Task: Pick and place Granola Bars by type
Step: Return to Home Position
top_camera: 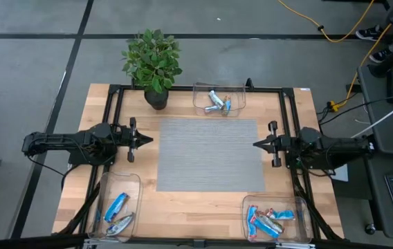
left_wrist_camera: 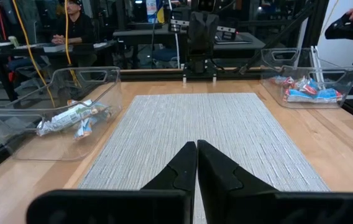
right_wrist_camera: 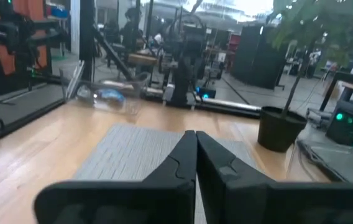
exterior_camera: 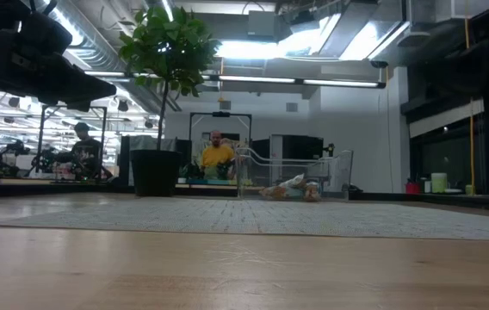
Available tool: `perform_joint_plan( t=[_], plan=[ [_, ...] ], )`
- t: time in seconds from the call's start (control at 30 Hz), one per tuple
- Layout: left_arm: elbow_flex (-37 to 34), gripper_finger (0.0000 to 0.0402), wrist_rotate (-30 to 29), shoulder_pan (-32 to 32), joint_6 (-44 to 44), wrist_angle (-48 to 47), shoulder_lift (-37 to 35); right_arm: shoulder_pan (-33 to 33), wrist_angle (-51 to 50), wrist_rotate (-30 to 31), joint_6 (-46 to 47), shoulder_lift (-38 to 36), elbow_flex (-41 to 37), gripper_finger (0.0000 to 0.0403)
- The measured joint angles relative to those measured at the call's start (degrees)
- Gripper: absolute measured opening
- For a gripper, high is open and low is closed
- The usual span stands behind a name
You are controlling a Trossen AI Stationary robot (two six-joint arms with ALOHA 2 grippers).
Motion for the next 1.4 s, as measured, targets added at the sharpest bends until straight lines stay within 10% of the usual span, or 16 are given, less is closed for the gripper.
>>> perform_joint_plan(
  t=[1.4],
  plan=[
    [0.0,0.0006,-0.02,0.0,0.0,0.42,0.0,-0.01,-1.05,0.02,0.0,0.04,-0.05,0.0008]
  ],
)
